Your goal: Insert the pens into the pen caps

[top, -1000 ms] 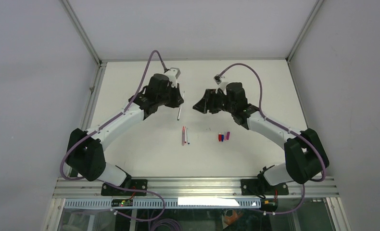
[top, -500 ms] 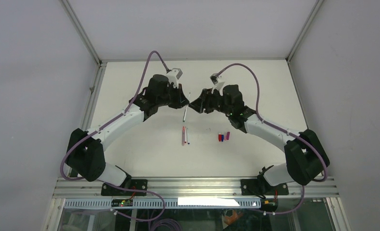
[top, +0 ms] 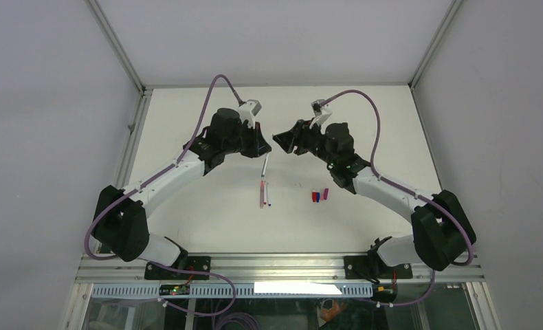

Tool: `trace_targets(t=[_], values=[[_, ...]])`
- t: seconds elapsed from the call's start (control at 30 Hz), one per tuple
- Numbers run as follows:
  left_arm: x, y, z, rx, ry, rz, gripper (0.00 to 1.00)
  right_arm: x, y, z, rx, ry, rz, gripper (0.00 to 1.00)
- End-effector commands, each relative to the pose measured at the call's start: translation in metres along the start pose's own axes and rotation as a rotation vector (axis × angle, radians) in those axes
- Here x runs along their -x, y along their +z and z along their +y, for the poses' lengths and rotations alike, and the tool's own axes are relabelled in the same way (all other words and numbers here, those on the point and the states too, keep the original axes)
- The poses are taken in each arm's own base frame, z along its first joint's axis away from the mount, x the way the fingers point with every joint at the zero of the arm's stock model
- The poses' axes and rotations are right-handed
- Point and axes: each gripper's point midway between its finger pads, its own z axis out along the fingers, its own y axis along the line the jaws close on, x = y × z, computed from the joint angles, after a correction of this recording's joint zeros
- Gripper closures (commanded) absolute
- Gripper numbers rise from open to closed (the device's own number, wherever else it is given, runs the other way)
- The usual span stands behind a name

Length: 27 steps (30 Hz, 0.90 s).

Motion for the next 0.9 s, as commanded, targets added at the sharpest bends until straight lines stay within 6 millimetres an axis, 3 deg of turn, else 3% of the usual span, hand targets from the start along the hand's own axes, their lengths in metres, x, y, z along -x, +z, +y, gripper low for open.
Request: trace_targets(t=[0.0, 0.53, 0.8, 0.87], values=[[0.023, -0.014, -0.020, -0.082, 0.044, -0.090, 1.00, 0.023, 0.010, 0.003, 0.000, 0.022, -0.095, 0.48], [0.019, -0.008, -0.020, -0.097, 0.041, -0.087, 1.00, 0.019, 0.039, 0.010, 0.072, 0.096, -0.073, 0.52], [0.017, -0.005, -0.016, -0.080, 0.050, -0.084, 1.00, 0.014, 0.042, 0.007, 0.071, 0.123, -0.043, 0.82], [0.017, -0.004, -0.015, -0.075, 0.052, -0.083, 1.00, 0.014, 0.042, 0.006, 0.069, 0.127, -0.036, 1.00]])
